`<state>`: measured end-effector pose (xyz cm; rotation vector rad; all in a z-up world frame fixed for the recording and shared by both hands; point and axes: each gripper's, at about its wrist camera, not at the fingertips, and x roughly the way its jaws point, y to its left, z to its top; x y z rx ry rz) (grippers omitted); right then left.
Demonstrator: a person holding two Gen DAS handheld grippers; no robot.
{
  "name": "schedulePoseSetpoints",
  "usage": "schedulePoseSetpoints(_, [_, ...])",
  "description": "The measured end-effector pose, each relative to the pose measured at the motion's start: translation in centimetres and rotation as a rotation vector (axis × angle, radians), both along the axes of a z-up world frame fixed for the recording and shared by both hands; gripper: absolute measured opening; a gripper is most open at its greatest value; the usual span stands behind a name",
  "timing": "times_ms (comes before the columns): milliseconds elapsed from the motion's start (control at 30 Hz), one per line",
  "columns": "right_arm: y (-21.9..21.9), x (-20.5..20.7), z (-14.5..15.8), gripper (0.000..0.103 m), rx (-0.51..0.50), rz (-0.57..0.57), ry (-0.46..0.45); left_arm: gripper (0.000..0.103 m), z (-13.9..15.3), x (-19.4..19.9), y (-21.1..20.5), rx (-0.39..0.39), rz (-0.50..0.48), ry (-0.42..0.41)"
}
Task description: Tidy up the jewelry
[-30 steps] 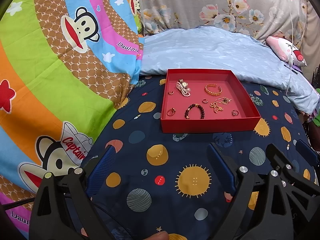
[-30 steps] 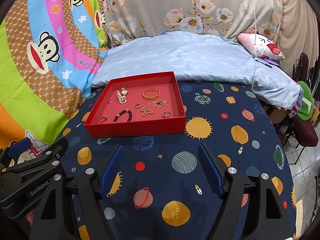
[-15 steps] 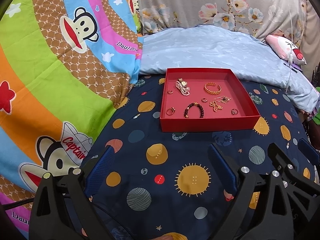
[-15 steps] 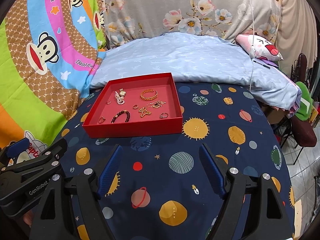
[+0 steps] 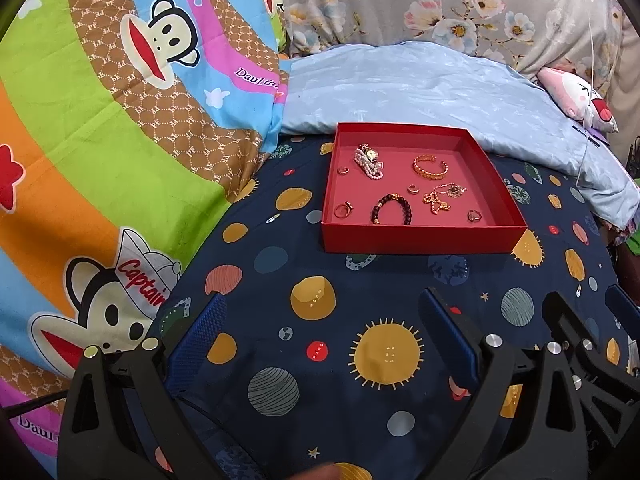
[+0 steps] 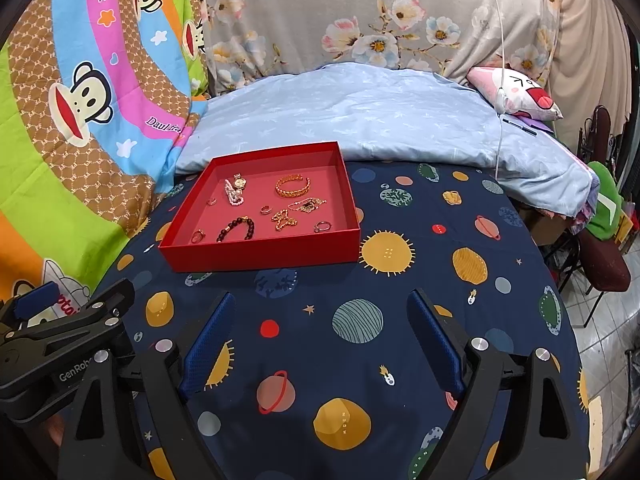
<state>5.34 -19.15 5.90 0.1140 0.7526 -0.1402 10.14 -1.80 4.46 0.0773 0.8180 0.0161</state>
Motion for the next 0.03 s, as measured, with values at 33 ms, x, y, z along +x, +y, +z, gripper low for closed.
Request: schedulePoseSetpoints(33, [0.0,0.0,0.0,0.086,0.0,0.0,0.0,0.094,-0.01,0.02,-0.03,0.004,-0.001,-0.001])
